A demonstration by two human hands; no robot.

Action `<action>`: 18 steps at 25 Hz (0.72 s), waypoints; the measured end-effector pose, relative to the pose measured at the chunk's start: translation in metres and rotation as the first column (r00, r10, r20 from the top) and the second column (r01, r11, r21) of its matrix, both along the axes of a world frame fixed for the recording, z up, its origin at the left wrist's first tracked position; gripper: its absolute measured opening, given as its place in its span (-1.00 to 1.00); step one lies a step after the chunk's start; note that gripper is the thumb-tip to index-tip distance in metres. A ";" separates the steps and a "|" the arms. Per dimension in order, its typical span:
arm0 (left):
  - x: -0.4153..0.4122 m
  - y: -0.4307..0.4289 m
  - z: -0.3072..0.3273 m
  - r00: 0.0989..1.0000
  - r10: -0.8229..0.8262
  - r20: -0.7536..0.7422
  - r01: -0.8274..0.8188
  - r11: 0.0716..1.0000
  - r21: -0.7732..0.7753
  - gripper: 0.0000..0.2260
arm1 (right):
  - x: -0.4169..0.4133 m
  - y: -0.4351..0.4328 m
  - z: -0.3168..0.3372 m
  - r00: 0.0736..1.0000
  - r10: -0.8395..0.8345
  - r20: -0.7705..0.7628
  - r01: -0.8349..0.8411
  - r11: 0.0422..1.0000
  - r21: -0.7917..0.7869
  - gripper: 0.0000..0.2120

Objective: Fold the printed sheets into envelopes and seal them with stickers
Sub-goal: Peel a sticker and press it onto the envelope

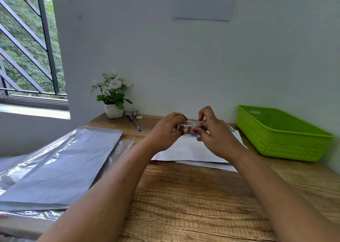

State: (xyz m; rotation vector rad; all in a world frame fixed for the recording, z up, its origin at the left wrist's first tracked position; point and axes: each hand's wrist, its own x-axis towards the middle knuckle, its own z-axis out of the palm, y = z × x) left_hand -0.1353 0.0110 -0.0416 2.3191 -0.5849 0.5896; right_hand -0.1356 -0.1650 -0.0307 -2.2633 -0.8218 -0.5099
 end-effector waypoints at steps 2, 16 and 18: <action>-0.001 0.000 0.000 1.000 -0.001 -0.003 0.001 1.000 -0.029 -0.87 | 0.000 0.000 0.001 1.000 0.000 0.007 0.000 1.000 -0.006 -0.65; -0.001 0.003 -0.002 0.969 -0.093 -0.228 0.025 0.958 -0.284 -0.79 | -0.003 0.002 0.002 0.999 0.031 0.006 -0.031 0.999 -0.029 -0.69; 0.001 0.006 -0.004 0.965 -0.095 -0.244 0.021 0.958 -0.287 -0.79 | -0.003 0.003 0.001 1.000 0.017 0.003 -0.017 1.000 -0.010 -0.68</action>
